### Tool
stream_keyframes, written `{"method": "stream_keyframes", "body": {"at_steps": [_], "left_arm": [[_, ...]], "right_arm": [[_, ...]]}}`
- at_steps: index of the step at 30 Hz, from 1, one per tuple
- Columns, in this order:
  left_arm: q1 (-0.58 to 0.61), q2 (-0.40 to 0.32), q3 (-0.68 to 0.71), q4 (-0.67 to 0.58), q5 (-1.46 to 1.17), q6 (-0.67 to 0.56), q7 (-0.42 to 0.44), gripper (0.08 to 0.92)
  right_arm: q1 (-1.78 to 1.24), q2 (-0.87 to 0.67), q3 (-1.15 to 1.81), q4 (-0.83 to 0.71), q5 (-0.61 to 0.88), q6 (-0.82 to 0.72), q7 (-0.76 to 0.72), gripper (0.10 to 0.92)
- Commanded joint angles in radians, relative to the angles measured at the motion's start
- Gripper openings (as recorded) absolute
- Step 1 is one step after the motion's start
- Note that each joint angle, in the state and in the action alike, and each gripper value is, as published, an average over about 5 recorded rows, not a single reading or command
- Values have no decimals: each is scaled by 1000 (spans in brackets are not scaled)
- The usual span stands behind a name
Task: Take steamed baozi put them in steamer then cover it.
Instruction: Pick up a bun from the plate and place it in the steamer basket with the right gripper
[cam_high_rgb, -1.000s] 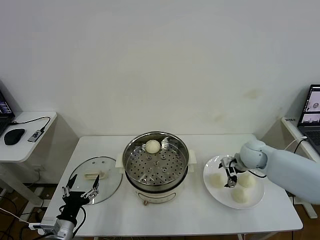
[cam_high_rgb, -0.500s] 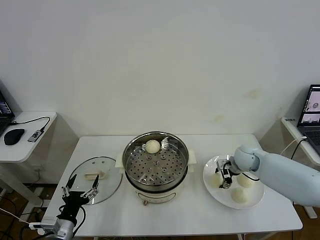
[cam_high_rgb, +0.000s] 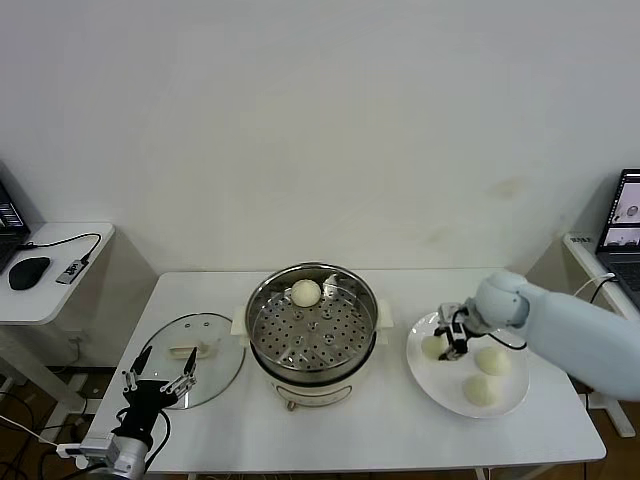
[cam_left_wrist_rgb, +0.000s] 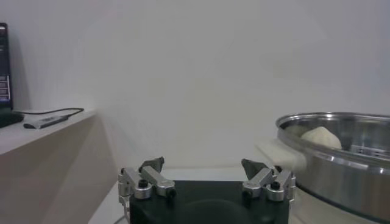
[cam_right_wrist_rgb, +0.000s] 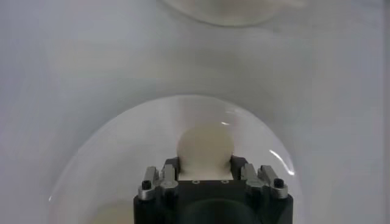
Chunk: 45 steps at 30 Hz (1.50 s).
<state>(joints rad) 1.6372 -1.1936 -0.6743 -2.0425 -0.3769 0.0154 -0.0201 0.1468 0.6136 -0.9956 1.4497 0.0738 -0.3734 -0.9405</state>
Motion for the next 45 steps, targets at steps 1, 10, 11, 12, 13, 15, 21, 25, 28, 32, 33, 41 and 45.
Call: {"method": "stream_keyframes", "body": {"at_steps": [1, 10, 11, 12, 13, 15, 21, 25, 28, 32, 33, 41, 45], "left_arm": [[-3, 0, 3, 1, -1, 0, 1, 823], [1, 10, -7, -6, -4, -1, 1, 823], [2, 12, -9, -7, -5, -2, 1, 823], [2, 12, -11, -7, -6, -2, 1, 823], [2, 12, -12, -7, -7, -2, 1, 823], [0, 9, -12, -9, -6, -2, 1, 823], [1, -5, -10, -27, -1, -1, 1, 823], [6, -7, -14, -24, 0, -4, 1, 823], [8, -12, -18, -24, 4, -9, 1, 823], [8, -18, -17, -26, 9, -15, 1, 823], [7, -19, -16, -27, 9, -15, 1, 823], [9, -15, -16, -24, 12, -24, 3, 823], [13, -13, -17, -26, 12, -32, 4, 823]], "right_arm": [[383, -36, -188, 109, 184, -41, -17, 538], [705, 184, -362, 192, 473, -158, 49, 543], [711, 222, -365, 186, 497, -169, 61, 544], [710, 252, -363, 180, 514, -179, 71, 544], [702, 293, -358, 170, 539, -192, 86, 545], [674, 360, -342, 145, 578, -217, 112, 547], [542, 549, -312, 25, 623, -274, 171, 551], [488, 619, -309, -14, 623, -296, 192, 551], [453, 659, -308, -35, 622, -314, 210, 551], [402, 706, -301, -65, 618, -339, 235, 551], [392, 717, -301, -71, 617, -343, 239, 551], [346, 790, -306, -141, 581, -352, 245, 551], [333, 816, -314, -176, 551, -352, 241, 551]]}}
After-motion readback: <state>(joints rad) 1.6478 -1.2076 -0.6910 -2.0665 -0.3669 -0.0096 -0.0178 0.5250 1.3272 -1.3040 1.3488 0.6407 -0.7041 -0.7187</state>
